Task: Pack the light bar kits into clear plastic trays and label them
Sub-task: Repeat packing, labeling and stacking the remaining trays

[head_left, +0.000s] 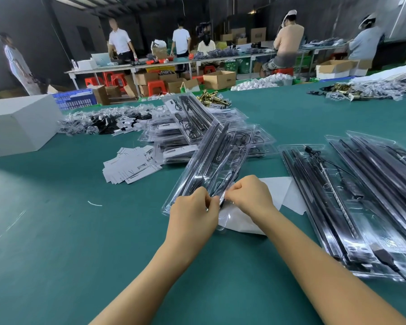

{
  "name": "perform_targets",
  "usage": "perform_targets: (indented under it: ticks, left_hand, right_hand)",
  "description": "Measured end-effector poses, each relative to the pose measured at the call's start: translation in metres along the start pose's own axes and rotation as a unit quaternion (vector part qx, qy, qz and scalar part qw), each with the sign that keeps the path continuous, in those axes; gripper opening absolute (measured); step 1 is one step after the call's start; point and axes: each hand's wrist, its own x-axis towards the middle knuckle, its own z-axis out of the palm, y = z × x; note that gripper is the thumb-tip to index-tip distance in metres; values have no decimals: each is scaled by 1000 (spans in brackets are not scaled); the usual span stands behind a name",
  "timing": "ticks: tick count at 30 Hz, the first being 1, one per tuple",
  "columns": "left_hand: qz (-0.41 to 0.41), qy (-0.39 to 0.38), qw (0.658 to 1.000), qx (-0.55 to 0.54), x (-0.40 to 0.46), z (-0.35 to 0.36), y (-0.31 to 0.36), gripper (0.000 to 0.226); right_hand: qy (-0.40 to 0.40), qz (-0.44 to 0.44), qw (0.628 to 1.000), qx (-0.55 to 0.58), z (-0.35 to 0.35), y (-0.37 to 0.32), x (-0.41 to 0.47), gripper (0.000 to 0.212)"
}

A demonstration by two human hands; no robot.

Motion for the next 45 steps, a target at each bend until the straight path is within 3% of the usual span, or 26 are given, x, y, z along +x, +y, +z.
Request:
perform_targets:
  ticks: [3, 9, 17, 26, 31, 38, 45]
  left_hand:
    - [0, 1, 1000, -4, 0, 0, -1, 33]
    - [-14, -4, 999, -34, 2, -2, -3, 34]
    - [-14, -5, 999, -53, 3, -4, -5, 42]
    - [-31, -15, 996, -78, 5, -8, -7, 38]
    - [-30, -18, 996, -82, 5, -8, -7, 39]
    - [-29, 0, 997, -74, 3, -4, -8, 36]
    - [50, 55, 997, -3, -5, 4, -5, 21]
  right_hand:
    - [21, -13, 1000, 5, 2, 5, 1, 18]
    - [70, -63, 992, 84, 5, 13, -2, 14]
    - [147, -123, 981, 37, 12, 21, -2, 29]
    - [117, -170, 976, -73, 2, 29, 3, 42]
    - [96, -258, 927, -255, -1, 32, 6, 43]
    - [53, -303, 894, -326, -3, 29, 7, 39]
    - [-26, -215, 960, -176, -9, 30, 7, 34]
